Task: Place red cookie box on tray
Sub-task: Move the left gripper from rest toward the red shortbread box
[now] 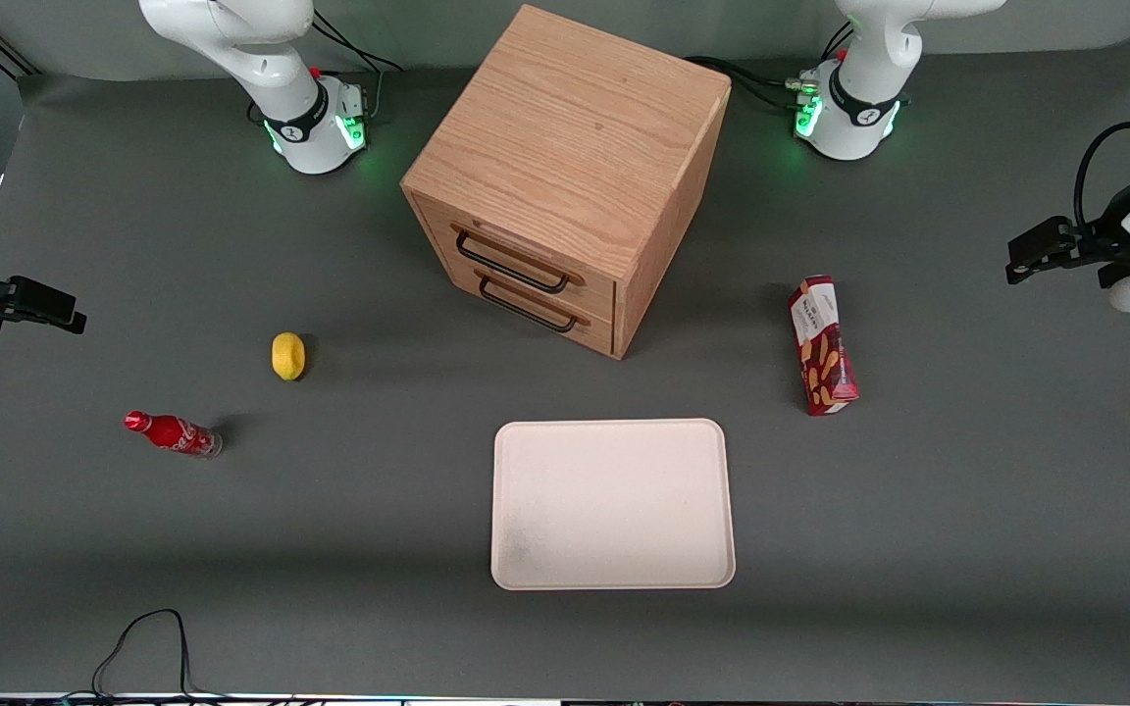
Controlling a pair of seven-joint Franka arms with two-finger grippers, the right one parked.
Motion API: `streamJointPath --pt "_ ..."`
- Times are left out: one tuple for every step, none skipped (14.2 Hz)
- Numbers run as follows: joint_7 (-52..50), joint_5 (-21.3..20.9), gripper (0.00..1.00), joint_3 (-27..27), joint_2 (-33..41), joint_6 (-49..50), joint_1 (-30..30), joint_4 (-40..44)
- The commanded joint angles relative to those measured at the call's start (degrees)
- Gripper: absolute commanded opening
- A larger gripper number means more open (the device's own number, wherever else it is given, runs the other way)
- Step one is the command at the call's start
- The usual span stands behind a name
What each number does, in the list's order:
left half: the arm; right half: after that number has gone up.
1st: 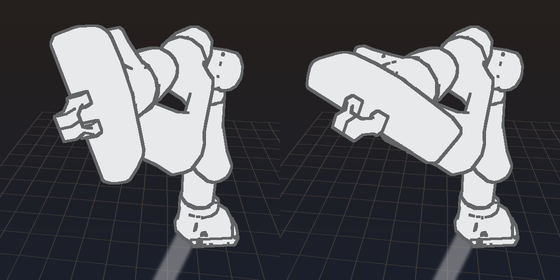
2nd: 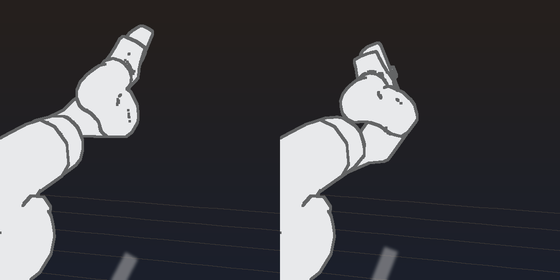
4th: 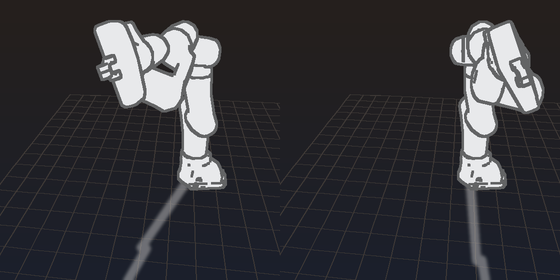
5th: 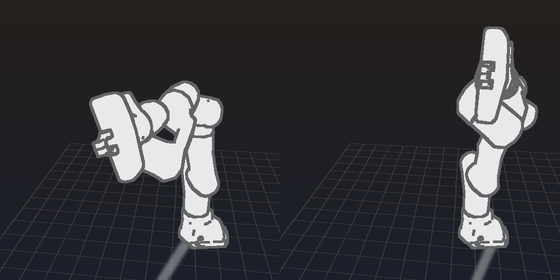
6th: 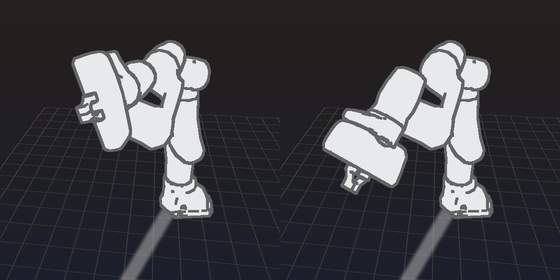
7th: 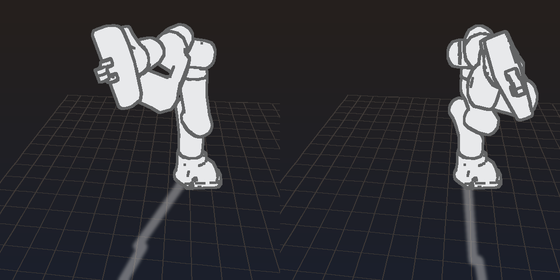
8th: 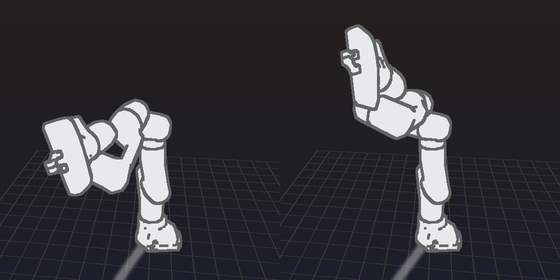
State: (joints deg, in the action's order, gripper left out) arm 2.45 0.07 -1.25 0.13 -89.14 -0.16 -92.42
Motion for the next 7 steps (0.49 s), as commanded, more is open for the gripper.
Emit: streamJointPath --pt "0.89 -0.59 1.00 0.19 -0.22 1.69 -0.02 1.45" --pt "0.63 -0.59 1.00 0.10 -0.22 1.69 -0.02 1.45" --pt "0.19 -0.59 1.00 0.10 -0.30 1.51 -0.02 1.54" --pt "0.02 -0.59 1.00 0.19 -0.31 1.51 -0.02 1.45" --pt "-0.16 -0.59 1.00 0.10 -0.39 1.51 -0.11 1.45" --pt "-0.16 -0.59 1.00 0.10 -0.39 1.42 -0.45 1.19" --pt "-0.25 -0.59 1.00 -0.07 0.04 0.99 -0.72 0.41"
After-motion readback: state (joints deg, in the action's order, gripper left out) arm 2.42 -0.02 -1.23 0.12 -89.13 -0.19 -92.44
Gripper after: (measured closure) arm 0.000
